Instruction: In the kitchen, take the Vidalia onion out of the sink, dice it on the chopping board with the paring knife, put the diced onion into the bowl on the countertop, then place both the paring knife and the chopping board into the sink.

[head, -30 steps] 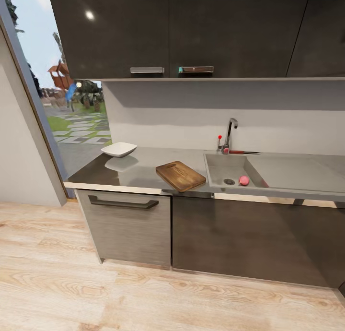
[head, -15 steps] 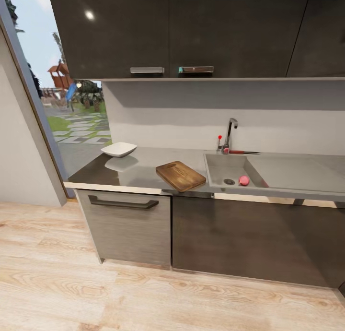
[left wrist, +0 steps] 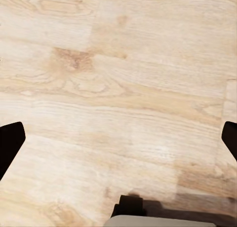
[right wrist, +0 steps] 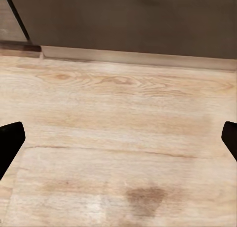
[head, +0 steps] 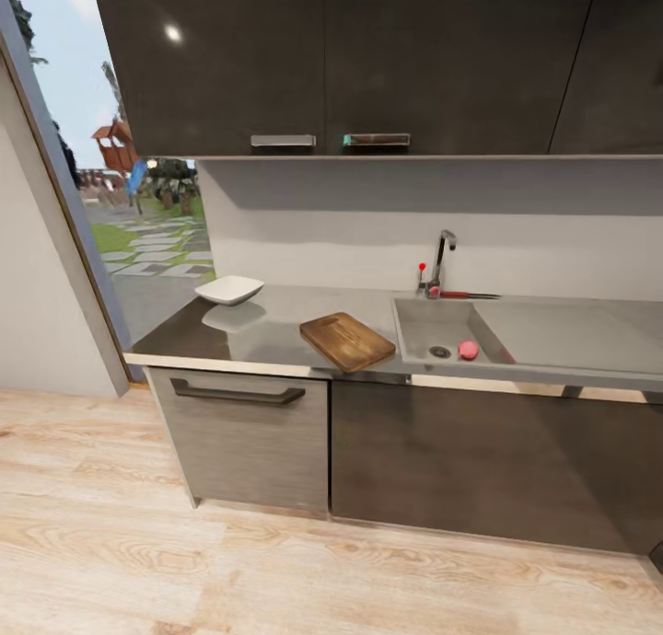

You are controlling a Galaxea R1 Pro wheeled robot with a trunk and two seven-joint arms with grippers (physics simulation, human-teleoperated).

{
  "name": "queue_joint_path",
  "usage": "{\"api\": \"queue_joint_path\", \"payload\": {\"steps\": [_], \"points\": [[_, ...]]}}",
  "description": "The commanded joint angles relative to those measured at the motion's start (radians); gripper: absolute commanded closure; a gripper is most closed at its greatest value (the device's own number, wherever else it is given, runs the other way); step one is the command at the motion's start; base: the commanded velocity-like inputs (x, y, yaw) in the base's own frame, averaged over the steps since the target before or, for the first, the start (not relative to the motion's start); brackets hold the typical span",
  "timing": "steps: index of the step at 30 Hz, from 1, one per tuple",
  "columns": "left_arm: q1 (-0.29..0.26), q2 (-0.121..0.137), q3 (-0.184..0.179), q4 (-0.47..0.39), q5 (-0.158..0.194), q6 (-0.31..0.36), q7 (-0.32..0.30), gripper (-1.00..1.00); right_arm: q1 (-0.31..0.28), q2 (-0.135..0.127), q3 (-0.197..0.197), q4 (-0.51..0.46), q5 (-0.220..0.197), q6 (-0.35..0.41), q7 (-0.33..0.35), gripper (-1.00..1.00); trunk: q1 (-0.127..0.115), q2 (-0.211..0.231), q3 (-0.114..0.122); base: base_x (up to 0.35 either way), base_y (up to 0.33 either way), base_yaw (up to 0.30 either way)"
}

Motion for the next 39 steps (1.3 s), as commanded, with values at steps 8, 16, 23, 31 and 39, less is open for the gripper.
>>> {"api": "queue_joint_path", "payload": {"steps": [8,16,23,31,39], "points": [[-0.001,0.001,0.001,0.000,0.001,-0.003,0.002,-1.00,-0.001,0.001,0.002,0.001,0.001,-0.003,-0.005,-1.00,-0.031,0.056,0.024,0.000,0.000,0.000],[-0.001,-0.001,0.001,0.001,0.001,-0.003,0.002,-1.00,-0.001,0.002,-0.001,-0.005,0.000,0.002,-0.012,-1.00,-0.062,0.112,0.049,0.000,0.000,0.000],[-0.001,-0.002,0.001,0.003,0.001,-0.003,0.002,-1.00,-0.001,0.024,-0.001,-0.104,0.002,0.022,-0.099,-1.00,-0.088,0.161,0.071,0.000,0.000,0.000],[-0.001,-0.001,0.001,0.003,0.001,-0.003,0.002,-1.00,-0.001,0.058,0.000,-0.320,0.003,0.226,-0.187,-1.00,-0.119,0.217,0.096,0.000,0.000,0.000],[-0.001,0.000,0.001,0.002,0.001,-0.003,0.002,-1.00,-0.001,0.063,0.001,-0.703,0.004,0.514,-0.201,-1.00,-0.150,0.273,0.121,0.000,0.000,0.000]]}}
